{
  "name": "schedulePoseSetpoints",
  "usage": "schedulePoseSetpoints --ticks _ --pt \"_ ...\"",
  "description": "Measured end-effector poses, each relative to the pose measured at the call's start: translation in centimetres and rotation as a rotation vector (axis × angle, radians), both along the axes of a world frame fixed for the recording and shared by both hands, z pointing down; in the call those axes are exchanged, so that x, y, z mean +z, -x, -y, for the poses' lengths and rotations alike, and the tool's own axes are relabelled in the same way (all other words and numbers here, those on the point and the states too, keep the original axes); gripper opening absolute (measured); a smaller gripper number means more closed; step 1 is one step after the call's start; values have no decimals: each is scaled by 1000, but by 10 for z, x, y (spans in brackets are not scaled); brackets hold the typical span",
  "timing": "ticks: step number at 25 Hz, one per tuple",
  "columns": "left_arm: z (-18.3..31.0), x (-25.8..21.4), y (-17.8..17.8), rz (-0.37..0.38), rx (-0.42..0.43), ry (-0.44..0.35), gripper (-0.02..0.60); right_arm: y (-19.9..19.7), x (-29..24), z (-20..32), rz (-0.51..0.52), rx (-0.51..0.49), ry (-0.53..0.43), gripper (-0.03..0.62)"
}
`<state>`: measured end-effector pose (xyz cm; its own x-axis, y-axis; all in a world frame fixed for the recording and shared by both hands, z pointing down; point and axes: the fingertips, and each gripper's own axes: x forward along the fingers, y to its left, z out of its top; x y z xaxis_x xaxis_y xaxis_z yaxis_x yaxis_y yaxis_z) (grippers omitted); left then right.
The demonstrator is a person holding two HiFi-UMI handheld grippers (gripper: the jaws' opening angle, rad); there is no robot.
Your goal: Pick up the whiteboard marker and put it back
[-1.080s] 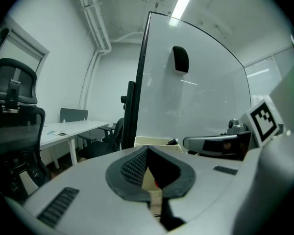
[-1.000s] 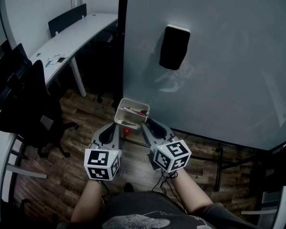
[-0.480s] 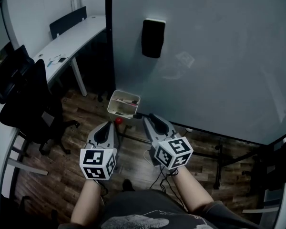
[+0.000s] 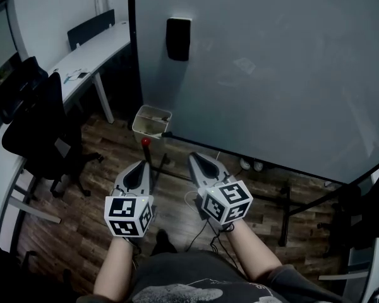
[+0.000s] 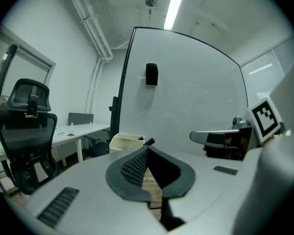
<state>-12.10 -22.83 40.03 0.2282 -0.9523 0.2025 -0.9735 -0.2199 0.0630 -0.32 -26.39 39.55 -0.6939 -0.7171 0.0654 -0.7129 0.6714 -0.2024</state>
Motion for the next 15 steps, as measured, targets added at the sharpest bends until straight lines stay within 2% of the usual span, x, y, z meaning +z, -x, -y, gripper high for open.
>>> schedulePoseSetpoints --ticks 15 --pt "-91 10 -33 -4 -60 20 12 -17 14 -95 -85 -124 8 21"
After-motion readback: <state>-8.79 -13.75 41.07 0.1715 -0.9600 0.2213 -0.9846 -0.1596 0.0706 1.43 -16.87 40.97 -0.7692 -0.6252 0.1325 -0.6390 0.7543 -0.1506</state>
